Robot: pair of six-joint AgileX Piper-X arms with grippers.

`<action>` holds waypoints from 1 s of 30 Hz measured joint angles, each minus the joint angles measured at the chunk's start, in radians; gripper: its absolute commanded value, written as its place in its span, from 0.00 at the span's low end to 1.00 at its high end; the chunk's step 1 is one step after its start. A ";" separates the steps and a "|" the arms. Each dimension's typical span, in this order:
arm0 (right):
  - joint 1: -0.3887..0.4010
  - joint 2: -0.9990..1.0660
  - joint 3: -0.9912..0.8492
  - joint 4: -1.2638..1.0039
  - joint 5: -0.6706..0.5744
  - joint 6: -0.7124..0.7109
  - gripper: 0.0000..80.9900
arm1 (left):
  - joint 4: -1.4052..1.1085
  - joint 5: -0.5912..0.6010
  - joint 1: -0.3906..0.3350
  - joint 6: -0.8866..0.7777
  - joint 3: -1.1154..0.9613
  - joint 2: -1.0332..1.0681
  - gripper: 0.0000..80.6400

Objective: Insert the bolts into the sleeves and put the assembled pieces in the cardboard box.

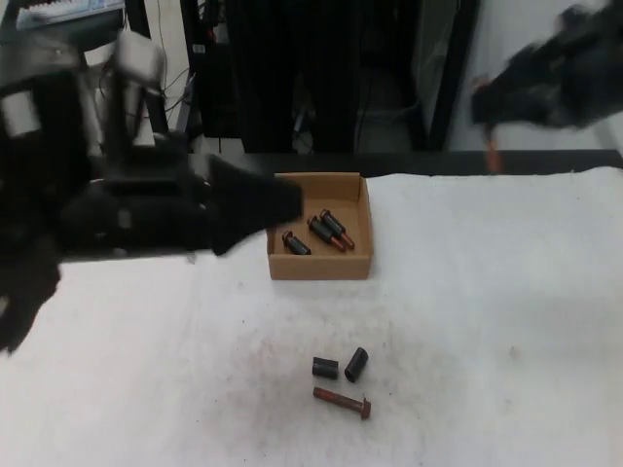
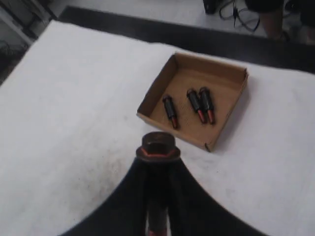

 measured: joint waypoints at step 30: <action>-0.089 -0.196 0.000 0.142 0.014 0.006 0.01 | 1.089 -0.928 -0.406 0.395 -0.969 0.890 0.50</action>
